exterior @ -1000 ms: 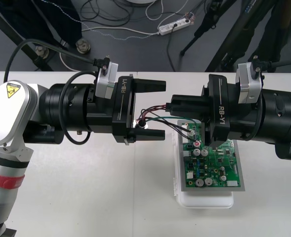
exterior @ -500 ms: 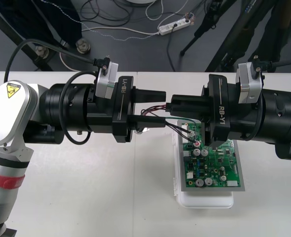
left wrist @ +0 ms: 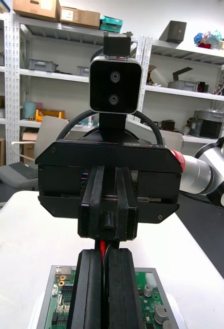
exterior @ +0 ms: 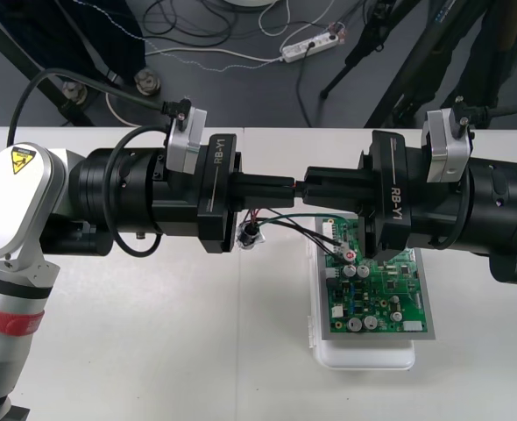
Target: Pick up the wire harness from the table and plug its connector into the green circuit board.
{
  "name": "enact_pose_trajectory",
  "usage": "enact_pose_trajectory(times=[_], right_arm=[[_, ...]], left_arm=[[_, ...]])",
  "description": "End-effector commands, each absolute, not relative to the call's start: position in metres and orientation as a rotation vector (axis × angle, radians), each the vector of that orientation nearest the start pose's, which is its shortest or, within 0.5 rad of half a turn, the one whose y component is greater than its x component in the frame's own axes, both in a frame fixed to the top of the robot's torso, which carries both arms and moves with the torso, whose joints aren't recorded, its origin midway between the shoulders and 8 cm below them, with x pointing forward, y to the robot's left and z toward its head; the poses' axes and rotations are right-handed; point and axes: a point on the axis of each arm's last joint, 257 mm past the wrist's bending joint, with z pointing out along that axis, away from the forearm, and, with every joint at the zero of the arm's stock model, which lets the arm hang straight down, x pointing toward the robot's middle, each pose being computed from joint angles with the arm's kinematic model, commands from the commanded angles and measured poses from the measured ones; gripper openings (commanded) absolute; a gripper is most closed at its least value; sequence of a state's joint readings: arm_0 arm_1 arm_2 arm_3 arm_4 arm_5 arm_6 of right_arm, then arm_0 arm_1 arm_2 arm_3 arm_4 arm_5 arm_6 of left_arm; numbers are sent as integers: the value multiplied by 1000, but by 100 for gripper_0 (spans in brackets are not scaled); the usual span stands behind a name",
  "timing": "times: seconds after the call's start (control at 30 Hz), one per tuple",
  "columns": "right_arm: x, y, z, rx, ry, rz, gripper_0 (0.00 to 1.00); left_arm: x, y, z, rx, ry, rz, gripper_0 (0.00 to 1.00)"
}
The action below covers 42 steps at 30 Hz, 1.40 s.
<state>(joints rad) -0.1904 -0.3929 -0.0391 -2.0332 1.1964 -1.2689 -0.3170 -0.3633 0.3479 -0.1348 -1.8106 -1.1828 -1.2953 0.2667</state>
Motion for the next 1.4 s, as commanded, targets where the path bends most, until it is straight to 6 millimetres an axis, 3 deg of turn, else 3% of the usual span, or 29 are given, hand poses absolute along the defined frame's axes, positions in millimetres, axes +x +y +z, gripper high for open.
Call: enact_pose_trajectory(times=[0.03, 0.33, 0.43, 0.53, 0.57, 0.63, 0.77, 1.03, 1.4], right_arm=[[305, -18, 1, -1256, 887, 970, 0], [304, -18, 0, -1259, 885, 973, 0], [304, -19, -1, -1256, 891, 976, 7], [304, -19, -2, -1255, 891, 975, 26], [304, -19, -2, -1254, 893, 976, 47], [305, -19, -2, -1255, 891, 972, 72], [305, -20, -2, -1256, 888, 965, 98], [305, -21, -3, -1257, 887, 961, 100], [306, -29, -15, -1276, 925, 946, 100]], left_arm=[[321, -40, -9, 1325, 793, -1093, 0], [322, -39, -10, 1325, 794, -1088, 0], [322, -39, -10, 1325, 792, -1088, 0], [324, -39, -12, 1324, 794, -1085, 0], [324, -39, -12, 1322, 793, -1086, 0], [324, -38, -11, 1321, 791, -1085, 0], [325, -37, -10, 1317, 789, -1083, 0], [329, -28, -11, 1322, 786, -1064, 0], [335, 0, -39, 1344, 791, -1116, 0]])
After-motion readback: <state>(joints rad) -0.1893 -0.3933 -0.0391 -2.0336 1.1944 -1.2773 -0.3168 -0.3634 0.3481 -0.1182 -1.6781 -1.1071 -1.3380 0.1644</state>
